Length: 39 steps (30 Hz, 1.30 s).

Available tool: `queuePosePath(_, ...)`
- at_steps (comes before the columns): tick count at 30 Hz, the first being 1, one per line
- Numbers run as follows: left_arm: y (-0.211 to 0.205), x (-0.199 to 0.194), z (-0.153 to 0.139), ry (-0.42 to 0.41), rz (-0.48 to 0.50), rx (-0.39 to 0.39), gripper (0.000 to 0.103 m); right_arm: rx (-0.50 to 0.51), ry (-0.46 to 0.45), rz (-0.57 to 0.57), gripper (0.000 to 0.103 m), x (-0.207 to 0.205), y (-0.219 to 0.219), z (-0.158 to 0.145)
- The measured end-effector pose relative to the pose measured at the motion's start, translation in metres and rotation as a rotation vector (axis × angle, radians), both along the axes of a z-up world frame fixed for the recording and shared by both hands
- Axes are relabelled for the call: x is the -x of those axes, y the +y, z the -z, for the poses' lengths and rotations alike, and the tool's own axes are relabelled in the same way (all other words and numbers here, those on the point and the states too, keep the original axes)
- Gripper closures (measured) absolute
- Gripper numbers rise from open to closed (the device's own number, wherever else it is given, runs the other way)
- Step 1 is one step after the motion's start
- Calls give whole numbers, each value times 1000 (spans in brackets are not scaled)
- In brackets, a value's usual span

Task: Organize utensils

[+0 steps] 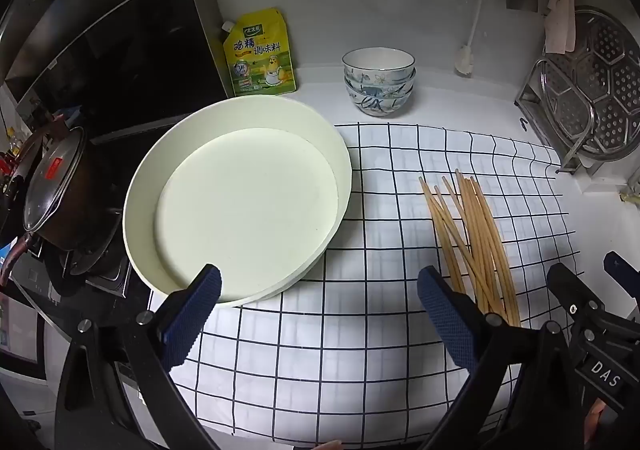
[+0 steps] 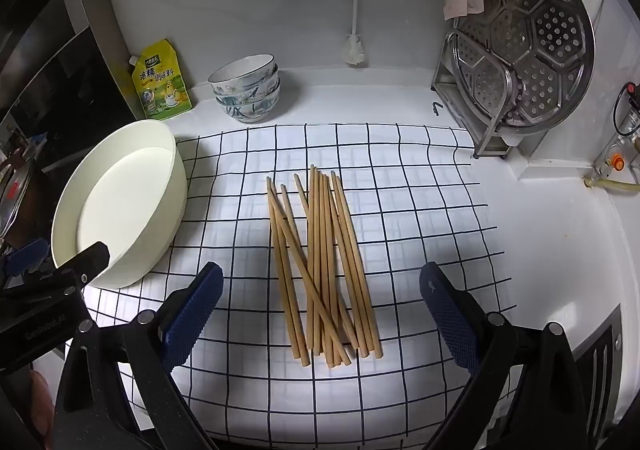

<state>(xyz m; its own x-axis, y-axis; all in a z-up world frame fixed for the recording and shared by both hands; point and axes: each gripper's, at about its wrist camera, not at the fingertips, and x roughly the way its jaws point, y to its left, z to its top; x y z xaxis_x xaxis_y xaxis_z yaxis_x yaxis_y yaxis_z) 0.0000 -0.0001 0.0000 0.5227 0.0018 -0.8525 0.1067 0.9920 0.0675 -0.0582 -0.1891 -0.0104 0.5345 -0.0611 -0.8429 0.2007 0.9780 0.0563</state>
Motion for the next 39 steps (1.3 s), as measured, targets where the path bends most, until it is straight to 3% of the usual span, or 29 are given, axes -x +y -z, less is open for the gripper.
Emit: queuePosePath(39,2,2,-4,-19,10,29,6,5,-2,3,9,1,1,0)
